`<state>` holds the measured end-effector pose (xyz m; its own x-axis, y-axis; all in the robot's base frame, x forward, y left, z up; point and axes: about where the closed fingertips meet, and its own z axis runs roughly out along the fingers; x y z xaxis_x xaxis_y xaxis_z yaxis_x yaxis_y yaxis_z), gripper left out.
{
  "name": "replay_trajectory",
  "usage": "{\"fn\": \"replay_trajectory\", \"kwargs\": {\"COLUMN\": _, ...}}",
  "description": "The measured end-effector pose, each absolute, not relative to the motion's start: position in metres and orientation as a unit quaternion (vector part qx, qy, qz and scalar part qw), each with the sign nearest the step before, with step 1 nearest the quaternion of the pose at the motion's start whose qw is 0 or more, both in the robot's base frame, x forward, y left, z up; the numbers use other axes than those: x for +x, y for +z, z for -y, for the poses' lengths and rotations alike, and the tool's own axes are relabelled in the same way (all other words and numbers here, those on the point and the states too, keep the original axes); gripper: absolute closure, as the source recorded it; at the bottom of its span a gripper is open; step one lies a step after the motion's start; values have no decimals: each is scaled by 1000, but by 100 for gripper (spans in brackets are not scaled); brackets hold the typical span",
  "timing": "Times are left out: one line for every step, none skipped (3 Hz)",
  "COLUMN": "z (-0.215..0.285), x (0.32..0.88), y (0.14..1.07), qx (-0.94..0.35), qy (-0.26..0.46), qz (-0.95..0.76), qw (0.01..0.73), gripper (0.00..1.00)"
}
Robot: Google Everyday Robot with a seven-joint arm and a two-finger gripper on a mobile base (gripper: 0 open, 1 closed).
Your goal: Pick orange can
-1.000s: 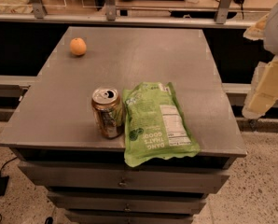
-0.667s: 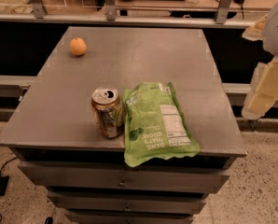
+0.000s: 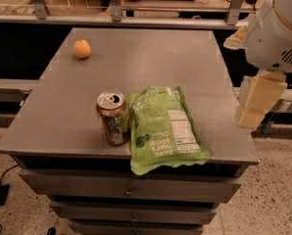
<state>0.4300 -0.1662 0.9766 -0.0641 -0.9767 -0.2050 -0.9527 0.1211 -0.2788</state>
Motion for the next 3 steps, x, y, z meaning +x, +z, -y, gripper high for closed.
{"fn": "replay_trajectory", "kwargs": {"z": 166, "x": 430, "y": 977, "qx": -662, "qy": -35, "qz": -729, "qw": 172, "gripper": 0}}
{"fn": "replay_trajectory", "kwargs": {"z": 145, "x": 442, "y": 974, "qx": -671, "qy": -14, "qz": -718, "qw": 182, "gripper": 0}}
{"fn": "replay_trajectory", "kwargs": {"z": 102, "x": 462, "y": 968, "qx": -697, "qy": 20, "qz": -693, "qw": 186, "gripper": 0}}
